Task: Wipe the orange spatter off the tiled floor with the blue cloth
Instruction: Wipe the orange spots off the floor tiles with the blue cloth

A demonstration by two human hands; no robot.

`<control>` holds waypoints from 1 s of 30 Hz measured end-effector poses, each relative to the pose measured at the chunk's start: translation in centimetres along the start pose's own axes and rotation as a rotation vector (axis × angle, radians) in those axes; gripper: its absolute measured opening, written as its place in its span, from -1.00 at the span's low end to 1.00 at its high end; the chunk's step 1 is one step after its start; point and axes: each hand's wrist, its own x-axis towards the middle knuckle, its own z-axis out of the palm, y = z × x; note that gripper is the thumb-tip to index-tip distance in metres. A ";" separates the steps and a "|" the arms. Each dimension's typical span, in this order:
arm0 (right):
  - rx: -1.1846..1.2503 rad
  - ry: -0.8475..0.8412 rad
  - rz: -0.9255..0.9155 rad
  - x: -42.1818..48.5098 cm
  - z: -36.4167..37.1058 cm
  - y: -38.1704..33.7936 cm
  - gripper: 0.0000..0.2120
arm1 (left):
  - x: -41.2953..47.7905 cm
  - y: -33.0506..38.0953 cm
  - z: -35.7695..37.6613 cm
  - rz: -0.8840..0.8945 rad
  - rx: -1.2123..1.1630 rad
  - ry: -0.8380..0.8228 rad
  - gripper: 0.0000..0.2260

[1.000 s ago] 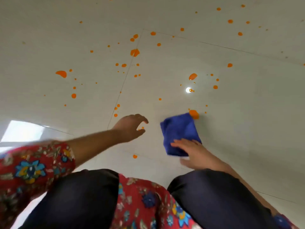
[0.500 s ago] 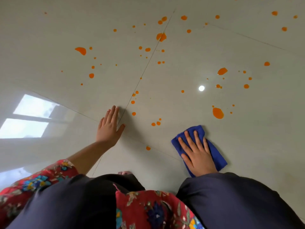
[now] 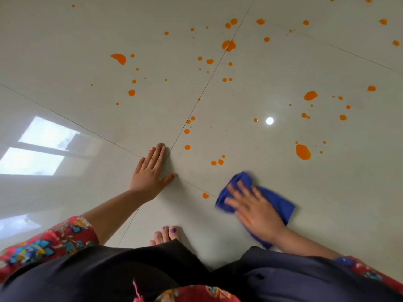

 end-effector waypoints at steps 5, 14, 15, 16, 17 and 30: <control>-0.156 -0.039 -0.410 8.3 0.6 -2.3 -0.61 | -0.3 -0.1 0.4 -0.015 -0.020 0.046 -0.21; -0.059 0.008 0.055 6.0 -0.5 -1.2 -0.49 | 2.2 -1.1 -1.3 -0.062 -0.068 0.100 -0.26; -0.036 -0.030 -0.059 6.5 -0.2 -1.6 -0.50 | 2.4 -1.0 -1.3 -0.067 -0.073 0.102 -0.26; -0.027 -0.065 -0.154 7.9 -0.2 -1.5 -0.51 | 2.6 -0.8 -1.3 -0.074 -0.081 0.103 -0.26; -0.038 -0.073 -0.207 9.7 -0.2 -0.9 -0.52 | 2.8 -0.7 -1.3 -0.085 -0.092 0.103 -0.26; -0.070 -0.062 -0.320 13.1 -0.7 1.8 -0.53 | 6.6 -0.4 -1.0 -0.143 -0.132 0.233 -0.40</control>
